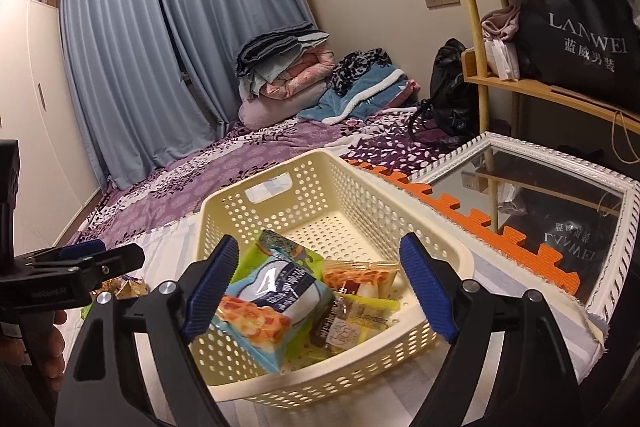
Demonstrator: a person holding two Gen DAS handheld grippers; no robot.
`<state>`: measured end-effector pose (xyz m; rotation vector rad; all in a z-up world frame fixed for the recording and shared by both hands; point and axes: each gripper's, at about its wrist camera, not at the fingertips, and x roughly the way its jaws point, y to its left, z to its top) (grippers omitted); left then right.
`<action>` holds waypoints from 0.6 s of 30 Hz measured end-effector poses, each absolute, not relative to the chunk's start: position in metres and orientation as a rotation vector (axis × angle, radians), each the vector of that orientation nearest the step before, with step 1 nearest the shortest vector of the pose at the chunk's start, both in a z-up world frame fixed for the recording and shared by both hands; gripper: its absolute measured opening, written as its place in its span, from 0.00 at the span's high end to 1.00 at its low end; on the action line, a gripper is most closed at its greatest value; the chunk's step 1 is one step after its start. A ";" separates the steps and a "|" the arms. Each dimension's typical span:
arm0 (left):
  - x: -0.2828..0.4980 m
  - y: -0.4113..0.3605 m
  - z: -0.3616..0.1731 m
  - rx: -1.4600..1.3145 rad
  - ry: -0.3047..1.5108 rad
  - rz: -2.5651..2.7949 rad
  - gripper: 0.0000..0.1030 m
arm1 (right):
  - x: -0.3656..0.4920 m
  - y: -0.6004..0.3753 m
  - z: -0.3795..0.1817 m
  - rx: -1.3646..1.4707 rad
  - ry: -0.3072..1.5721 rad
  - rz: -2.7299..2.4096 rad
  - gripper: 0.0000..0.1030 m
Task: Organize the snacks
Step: 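Move the left gripper back over the snack pile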
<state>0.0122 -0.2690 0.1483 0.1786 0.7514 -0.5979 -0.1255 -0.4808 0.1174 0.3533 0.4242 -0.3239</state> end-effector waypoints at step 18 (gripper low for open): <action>0.024 -0.165 0.137 0.132 0.743 -0.367 0.03 | -0.109 -0.424 0.136 0.270 0.428 -0.220 0.09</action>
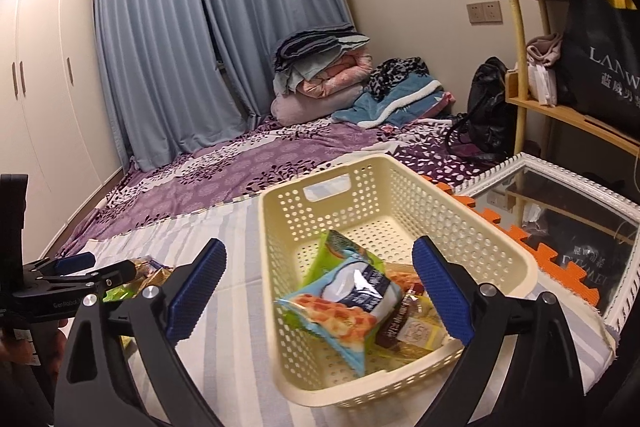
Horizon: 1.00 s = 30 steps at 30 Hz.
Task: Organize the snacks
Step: 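Move the left gripper back over the snack pile, then grasp the yellow packet with the left gripper and lift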
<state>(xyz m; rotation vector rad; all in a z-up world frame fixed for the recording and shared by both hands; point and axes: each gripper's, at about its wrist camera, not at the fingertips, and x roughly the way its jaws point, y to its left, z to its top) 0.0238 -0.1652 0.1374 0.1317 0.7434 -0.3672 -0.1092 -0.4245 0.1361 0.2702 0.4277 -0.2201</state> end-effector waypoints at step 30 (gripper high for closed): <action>0.062 -0.044 0.022 0.029 1.004 -0.030 0.03 | -0.088 -0.309 0.115 0.110 0.564 0.013 0.05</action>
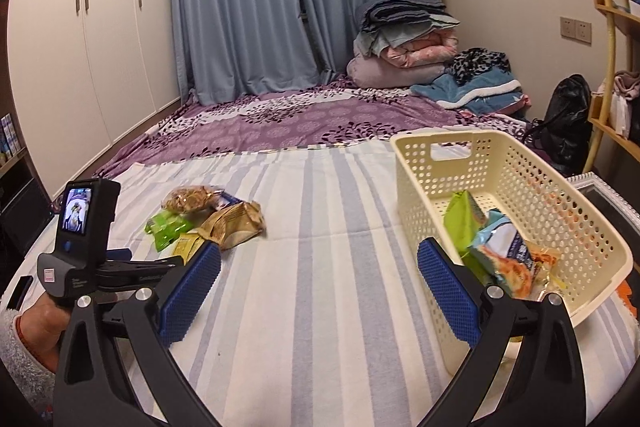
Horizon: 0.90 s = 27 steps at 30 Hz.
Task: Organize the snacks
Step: 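Grasp the yellow packet with the left gripper and lift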
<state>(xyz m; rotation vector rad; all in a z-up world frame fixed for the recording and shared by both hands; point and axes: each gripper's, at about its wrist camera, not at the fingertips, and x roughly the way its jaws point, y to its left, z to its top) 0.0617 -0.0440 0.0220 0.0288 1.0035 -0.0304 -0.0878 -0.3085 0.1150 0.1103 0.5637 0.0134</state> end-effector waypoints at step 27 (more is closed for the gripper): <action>0.010 0.017 0.012 -0.040 1.077 -0.061 0.03 | -0.075 -0.288 0.093 0.123 0.633 0.087 0.05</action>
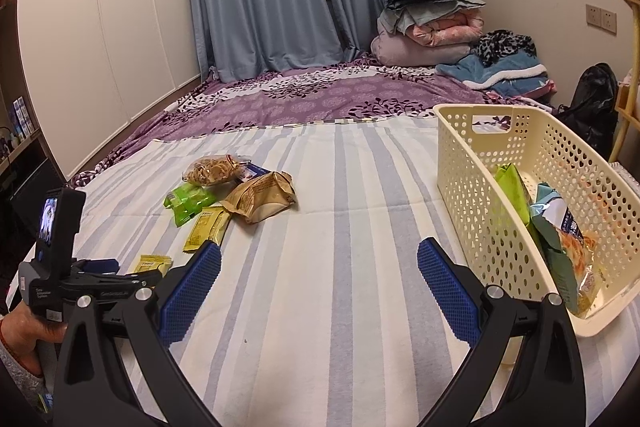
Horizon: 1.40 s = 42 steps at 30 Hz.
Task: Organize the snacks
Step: 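Grasp the yellow packet with the left gripper and lift, then grasp the tan wafer packet with the right gripper while the left holds the yellow packet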
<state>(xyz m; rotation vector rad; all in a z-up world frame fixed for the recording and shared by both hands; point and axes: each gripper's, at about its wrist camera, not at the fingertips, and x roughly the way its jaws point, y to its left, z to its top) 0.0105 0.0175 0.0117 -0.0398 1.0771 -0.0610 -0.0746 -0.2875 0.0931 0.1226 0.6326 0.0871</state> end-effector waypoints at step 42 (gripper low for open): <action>0.003 0.076 0.042 -0.160 0.903 -0.073 0.54 | 0.078 -0.214 0.036 0.252 0.900 0.196 0.05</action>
